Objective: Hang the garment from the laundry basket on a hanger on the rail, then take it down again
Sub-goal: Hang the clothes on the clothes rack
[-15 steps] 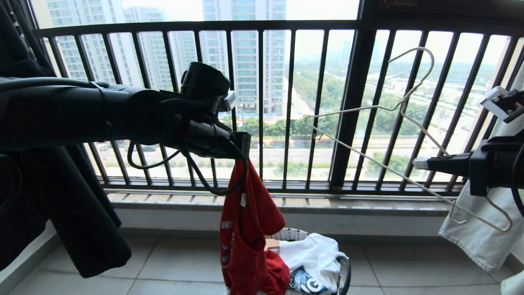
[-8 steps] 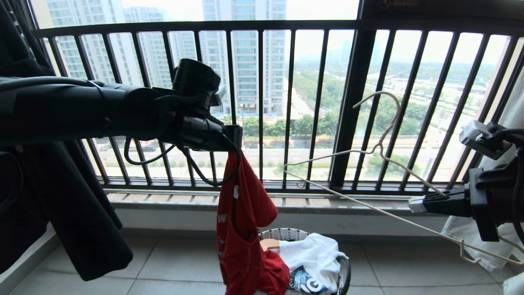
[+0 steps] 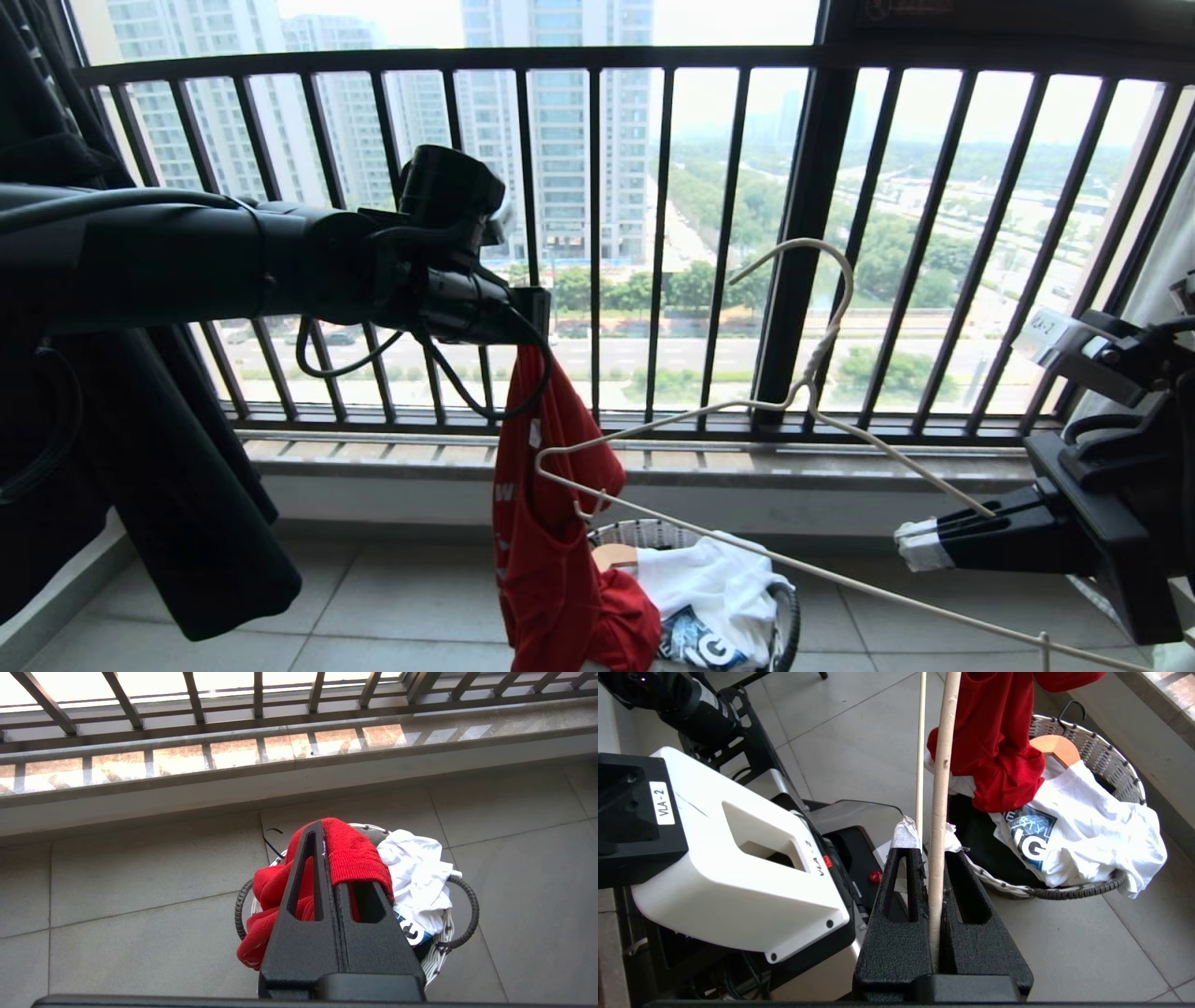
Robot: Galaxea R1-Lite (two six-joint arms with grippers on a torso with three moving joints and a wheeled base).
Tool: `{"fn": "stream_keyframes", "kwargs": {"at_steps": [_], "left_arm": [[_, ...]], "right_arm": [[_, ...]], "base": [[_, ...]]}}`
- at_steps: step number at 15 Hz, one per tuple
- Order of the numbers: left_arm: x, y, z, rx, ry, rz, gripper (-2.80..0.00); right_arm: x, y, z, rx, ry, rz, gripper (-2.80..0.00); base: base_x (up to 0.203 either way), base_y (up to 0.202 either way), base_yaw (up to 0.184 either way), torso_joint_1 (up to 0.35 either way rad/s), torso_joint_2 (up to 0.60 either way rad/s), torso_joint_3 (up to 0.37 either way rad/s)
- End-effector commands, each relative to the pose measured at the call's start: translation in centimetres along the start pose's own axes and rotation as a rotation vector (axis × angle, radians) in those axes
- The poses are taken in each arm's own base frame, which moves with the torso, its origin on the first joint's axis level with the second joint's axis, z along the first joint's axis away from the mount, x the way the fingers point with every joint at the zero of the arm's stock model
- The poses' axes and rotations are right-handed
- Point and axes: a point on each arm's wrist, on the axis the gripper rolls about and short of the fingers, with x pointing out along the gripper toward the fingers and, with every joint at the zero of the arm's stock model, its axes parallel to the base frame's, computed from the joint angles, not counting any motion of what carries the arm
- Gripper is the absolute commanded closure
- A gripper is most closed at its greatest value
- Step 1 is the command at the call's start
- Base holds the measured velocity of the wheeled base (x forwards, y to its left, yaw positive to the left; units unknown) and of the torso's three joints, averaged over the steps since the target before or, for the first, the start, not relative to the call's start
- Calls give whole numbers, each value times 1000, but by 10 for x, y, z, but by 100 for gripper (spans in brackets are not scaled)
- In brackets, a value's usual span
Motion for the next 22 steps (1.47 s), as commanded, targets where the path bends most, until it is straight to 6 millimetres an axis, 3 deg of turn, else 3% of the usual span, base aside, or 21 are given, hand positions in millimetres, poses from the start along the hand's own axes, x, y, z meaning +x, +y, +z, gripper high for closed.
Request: {"fn": "stream_keyframes", "kwargs": {"at_steps": [1,5,13,22], "left_arm": [[0,-1,0,-8,1,-2,0],[-7,-2,3,-17,-13,-7,0],[-22,-4,7,-19,-33,-18,0],[-31,-5,8,-18,-43,-24,0]], "right_arm": [[10,3,8,54,-26,41,0],[23,-9,21,165,-114,41,0],[37,-21,27,246,-141,38,0],[42,-34,34,262,-184,-136,0]], "base": [[0,0,0,0,0,0],[0,0,0,0,0,0],[0,0,0,0,0,0],[0,0,0,0,0,0]]}}
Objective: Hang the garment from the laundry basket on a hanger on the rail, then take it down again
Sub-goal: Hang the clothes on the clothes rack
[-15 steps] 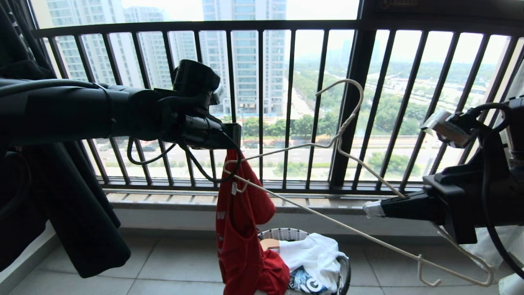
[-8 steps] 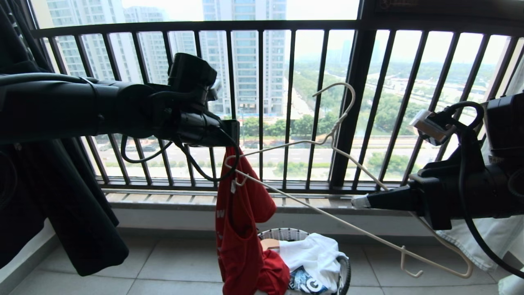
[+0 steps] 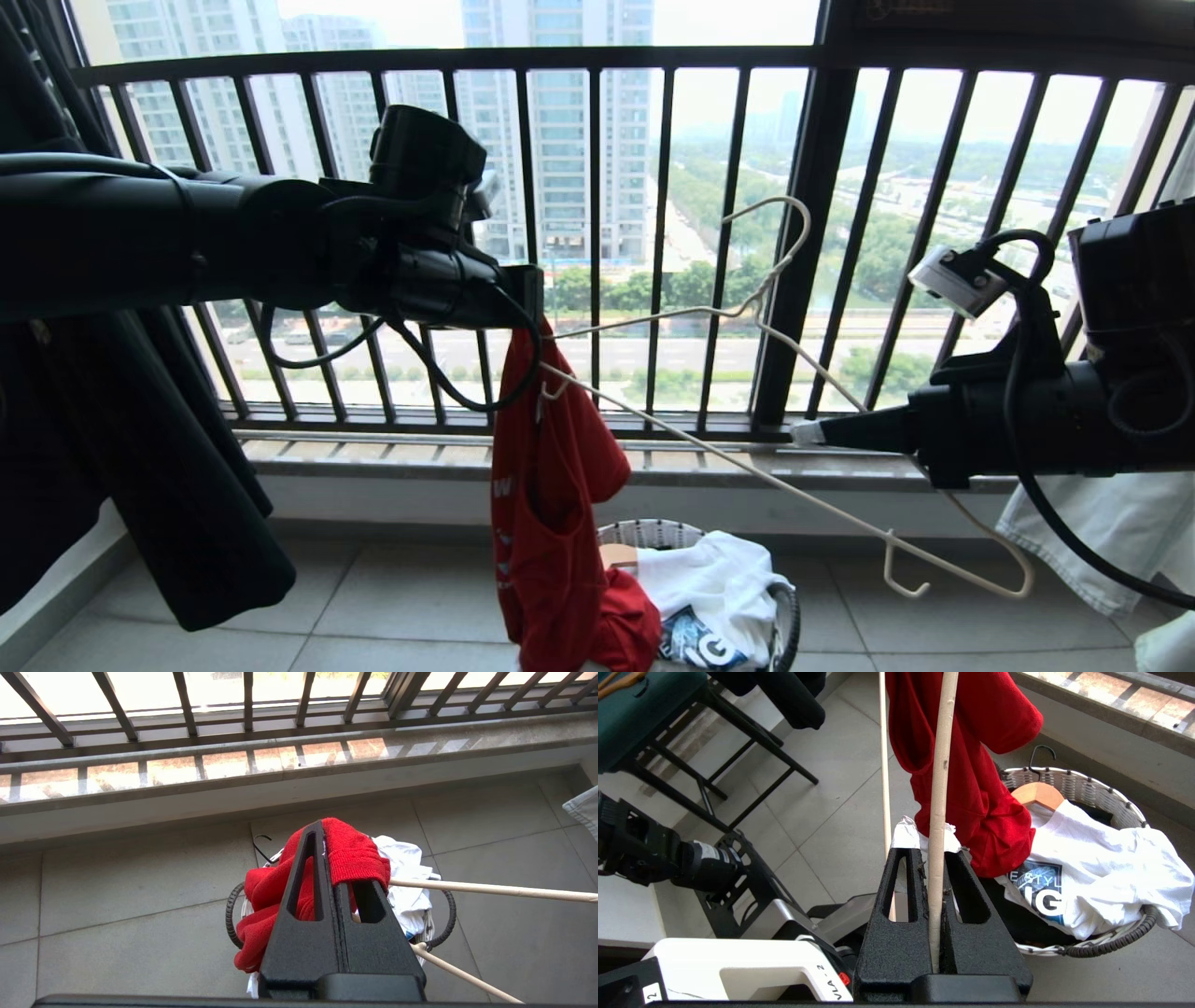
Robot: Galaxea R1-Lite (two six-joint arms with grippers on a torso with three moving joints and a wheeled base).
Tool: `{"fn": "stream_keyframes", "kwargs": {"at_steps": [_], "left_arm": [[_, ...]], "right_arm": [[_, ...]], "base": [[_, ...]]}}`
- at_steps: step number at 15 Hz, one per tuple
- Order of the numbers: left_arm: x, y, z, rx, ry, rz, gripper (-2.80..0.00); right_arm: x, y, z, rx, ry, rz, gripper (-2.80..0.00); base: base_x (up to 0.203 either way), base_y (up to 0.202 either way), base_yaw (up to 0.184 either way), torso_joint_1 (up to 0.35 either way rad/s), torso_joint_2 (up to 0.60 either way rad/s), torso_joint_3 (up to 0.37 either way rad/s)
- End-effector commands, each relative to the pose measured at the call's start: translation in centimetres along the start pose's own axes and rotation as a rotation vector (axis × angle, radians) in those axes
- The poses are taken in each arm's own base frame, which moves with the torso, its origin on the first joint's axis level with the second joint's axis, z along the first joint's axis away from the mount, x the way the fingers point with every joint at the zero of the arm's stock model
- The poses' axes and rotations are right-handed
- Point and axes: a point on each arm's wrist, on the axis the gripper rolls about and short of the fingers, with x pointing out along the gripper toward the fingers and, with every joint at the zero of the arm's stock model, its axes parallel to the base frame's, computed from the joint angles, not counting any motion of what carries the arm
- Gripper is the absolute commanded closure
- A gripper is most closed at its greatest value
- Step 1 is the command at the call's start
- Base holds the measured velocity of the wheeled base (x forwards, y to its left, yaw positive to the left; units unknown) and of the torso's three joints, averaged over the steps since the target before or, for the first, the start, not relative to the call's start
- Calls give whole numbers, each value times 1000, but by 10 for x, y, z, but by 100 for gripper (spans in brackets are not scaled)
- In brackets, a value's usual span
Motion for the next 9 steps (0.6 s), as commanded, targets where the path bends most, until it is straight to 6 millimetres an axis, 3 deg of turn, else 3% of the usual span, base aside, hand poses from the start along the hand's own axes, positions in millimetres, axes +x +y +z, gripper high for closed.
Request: {"fn": "stream_keyframes", "kwargs": {"at_steps": [1,9], "left_arm": [[-1,0,0,-2,-1,1,0],[-3,0,3,-17,-13,0,0]], "right_arm": [[-1,-2,2,0,-13,-30,0],[-16,-15,14,5,-75,-112,0]], "base": [[0,0,0,0,0,0],[0,0,0,0,0,0]]}}
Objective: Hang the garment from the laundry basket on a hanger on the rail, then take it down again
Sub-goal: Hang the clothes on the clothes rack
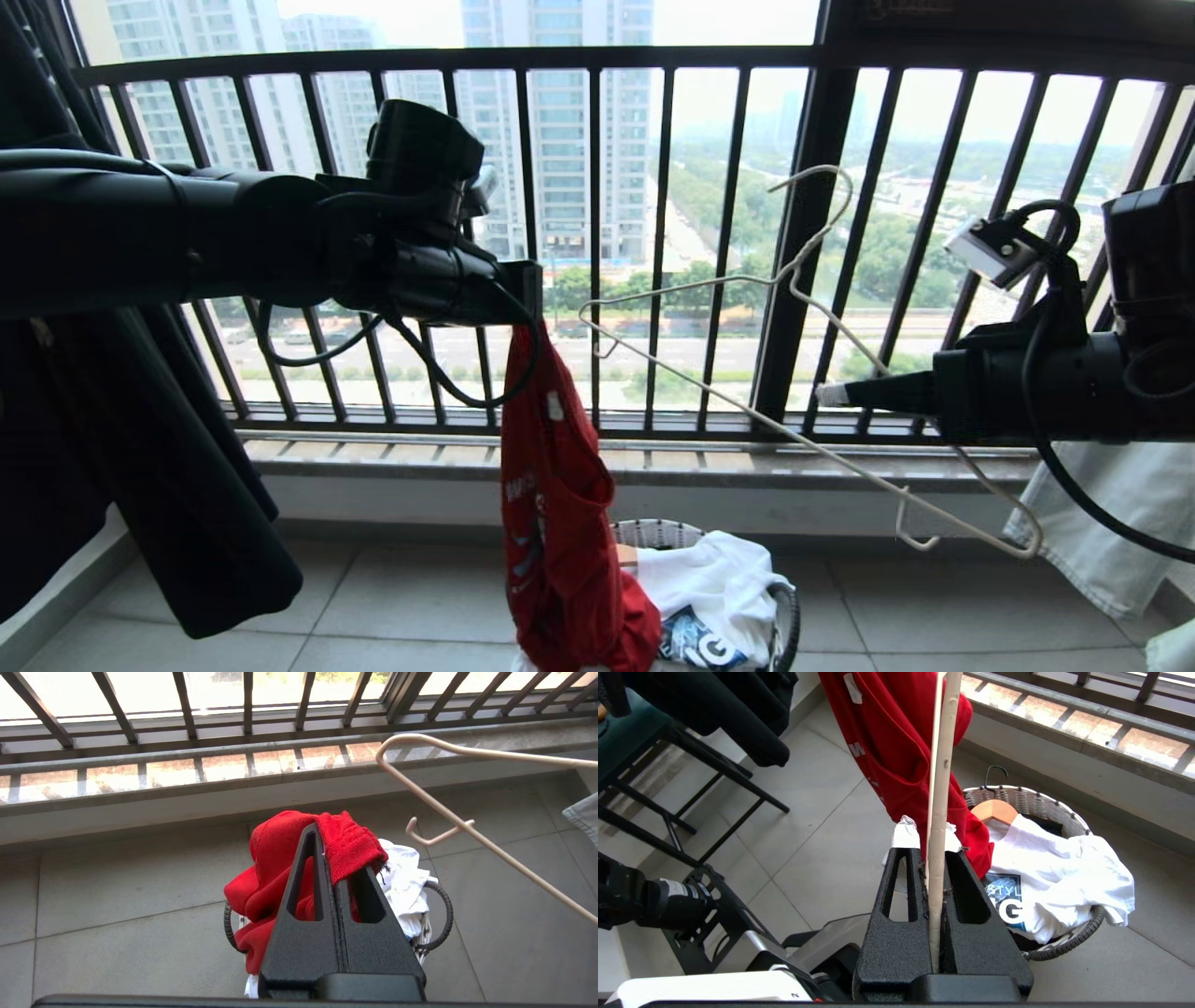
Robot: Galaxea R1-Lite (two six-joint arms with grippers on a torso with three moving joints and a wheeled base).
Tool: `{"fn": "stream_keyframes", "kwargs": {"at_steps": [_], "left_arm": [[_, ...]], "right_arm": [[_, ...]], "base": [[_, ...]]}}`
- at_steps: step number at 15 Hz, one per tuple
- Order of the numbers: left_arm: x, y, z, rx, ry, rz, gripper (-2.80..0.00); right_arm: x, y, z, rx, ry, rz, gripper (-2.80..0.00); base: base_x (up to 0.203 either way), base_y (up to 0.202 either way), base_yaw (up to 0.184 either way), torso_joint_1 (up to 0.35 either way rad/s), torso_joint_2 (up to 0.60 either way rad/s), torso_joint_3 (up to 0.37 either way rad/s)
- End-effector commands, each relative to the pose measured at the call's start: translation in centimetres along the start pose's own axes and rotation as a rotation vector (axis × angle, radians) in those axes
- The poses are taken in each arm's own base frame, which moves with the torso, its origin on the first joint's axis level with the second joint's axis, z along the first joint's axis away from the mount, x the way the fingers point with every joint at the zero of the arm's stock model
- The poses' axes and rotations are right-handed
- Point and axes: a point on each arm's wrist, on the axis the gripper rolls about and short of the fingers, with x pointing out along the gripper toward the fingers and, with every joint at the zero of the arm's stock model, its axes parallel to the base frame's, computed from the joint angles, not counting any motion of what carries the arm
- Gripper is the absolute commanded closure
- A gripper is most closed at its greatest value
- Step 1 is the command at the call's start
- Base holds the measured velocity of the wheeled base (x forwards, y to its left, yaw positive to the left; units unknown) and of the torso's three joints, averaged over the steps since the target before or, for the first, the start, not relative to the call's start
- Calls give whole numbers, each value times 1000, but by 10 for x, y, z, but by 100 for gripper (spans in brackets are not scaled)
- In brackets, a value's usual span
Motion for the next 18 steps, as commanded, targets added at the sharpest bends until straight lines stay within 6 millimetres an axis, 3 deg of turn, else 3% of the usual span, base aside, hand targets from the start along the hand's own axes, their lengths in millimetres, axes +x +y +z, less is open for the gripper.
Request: {"fn": "stream_keyframes", "kwargs": {"at_steps": [1,4,9,13,18], "left_arm": [[-3,0,2,-10,-7,-1,0],[-2,0,2,-11,-9,-1,0],[16,1,1,-14,-11,57,0],[20,1,0,-32,-7,62,0],[21,0,-1,-31,-5,60,0]], "right_arm": [[-2,-4,3,3,-10,-14,0],[-5,-3,1,-13,2,-17,0],[-11,11,-9,-61,71,18,0],[2,29,-21,-78,140,104,0],[9,29,-24,-62,164,115,0]], "base": [[0,0,0,0,0,0],[0,0,0,0,0,0],[0,0,0,0,0,0],[0,0,0,0,0,0],[0,0,0,0,0,0]]}}
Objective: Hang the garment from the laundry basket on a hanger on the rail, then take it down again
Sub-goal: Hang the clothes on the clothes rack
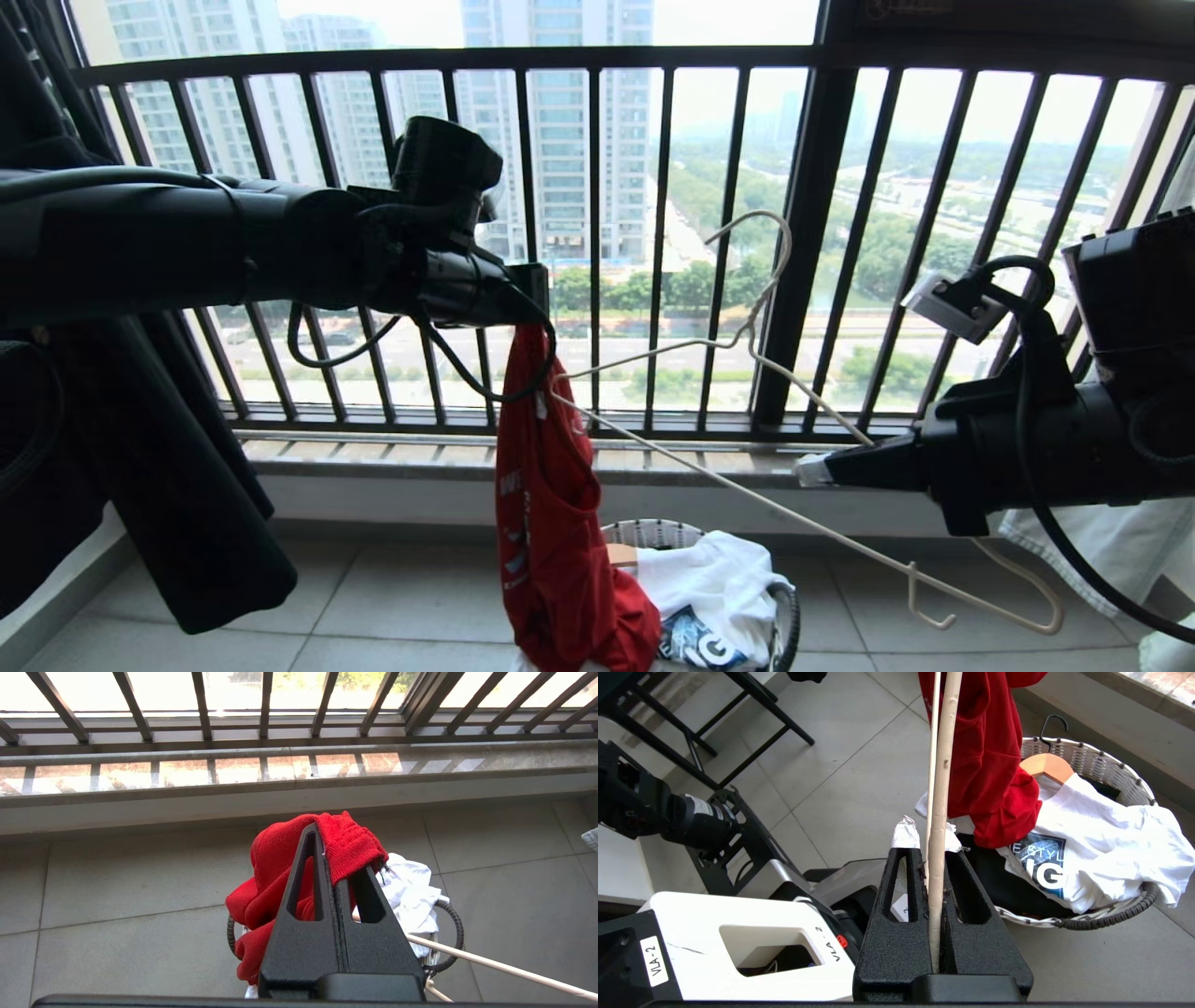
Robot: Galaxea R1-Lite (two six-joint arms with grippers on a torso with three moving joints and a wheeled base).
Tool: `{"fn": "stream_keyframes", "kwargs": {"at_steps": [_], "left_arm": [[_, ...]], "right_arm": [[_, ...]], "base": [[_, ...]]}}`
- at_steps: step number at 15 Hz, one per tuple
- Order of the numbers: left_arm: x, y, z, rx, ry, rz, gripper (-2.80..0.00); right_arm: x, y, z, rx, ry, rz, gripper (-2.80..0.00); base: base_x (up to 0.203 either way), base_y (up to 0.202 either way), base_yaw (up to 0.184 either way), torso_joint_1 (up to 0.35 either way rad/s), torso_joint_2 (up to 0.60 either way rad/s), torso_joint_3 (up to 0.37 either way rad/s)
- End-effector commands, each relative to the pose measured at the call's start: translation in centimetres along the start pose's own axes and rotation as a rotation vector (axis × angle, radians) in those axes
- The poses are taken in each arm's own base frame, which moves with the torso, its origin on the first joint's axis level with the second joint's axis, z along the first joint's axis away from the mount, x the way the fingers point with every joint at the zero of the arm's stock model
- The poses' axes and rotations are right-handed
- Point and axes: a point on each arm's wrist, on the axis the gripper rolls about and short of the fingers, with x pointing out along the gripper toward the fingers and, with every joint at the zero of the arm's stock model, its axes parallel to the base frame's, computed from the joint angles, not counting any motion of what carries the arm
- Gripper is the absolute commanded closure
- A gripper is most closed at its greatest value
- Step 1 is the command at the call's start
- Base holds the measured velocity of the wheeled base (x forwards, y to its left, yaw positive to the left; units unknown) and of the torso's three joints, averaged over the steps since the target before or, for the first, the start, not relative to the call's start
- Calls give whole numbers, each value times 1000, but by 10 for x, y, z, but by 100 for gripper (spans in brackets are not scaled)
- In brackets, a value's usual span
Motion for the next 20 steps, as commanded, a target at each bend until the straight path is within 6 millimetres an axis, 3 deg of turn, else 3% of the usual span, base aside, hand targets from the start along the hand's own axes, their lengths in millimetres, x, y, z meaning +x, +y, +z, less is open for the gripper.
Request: {"fn": "stream_keyframes", "kwargs": {"at_steps": [1,8,20], "left_arm": [[1,0,-1,-2,4,2,0],[18,1,-7,2,25,24,0],[-4,-16,-9,-1,28,-26,0]], "right_arm": [[1,0,0,1,4,6,0],[-12,9,1,-24,-33,6,0],[6,-3,3,42,-13,8,0]], "base": [[0,0,0,0,0,0],[0,0,0,0,0,0],[0,0,0,0,0,0]]}}
